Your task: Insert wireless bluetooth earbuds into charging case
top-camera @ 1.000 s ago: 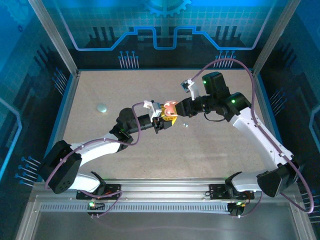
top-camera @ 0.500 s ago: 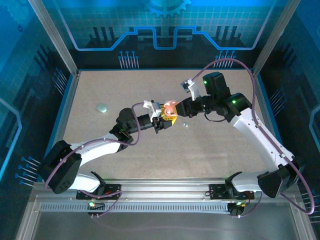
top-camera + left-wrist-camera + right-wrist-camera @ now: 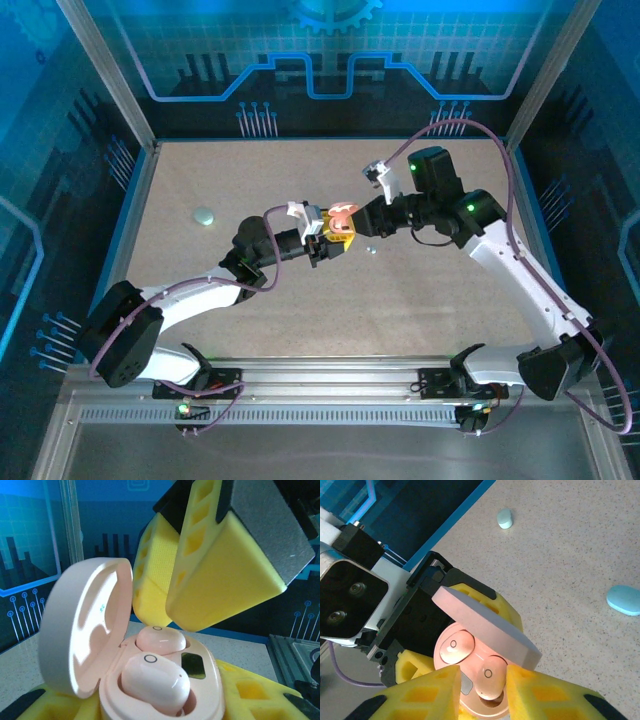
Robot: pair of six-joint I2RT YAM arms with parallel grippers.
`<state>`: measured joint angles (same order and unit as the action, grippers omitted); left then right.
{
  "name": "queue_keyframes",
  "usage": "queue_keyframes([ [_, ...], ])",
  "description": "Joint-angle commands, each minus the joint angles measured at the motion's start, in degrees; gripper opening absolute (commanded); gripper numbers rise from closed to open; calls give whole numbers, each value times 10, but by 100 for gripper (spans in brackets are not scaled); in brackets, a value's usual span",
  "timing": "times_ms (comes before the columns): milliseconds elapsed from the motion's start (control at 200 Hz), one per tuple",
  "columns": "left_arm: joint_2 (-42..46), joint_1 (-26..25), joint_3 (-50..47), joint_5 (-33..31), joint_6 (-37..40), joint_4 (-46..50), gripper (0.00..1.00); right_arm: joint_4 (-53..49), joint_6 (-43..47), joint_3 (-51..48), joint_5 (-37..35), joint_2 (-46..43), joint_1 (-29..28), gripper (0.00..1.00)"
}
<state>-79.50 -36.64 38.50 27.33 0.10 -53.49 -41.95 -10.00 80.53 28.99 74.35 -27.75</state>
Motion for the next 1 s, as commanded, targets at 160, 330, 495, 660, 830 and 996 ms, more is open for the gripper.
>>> queue_keyframes([
  [160,17,-5,14,19,11,-26,32,12,-7,-4,1,-32,6,39],
  [330,17,-5,12,12,17,-18,32,33,-32,-25,15,-75,28,41],
  [495,14,-5,15,24,21,-12,32,64,-129,-21,-34,-89,58,42],
  [660,14,-5,19,38,24,-6,32,37,-190,39,-24,-16,55,44],
  [830,21,-5,24,41,25,7,32,-12,-168,99,7,61,34,45],
  [996,28,-6,21,29,25,8,32,-38,-128,93,43,65,29,46],
])
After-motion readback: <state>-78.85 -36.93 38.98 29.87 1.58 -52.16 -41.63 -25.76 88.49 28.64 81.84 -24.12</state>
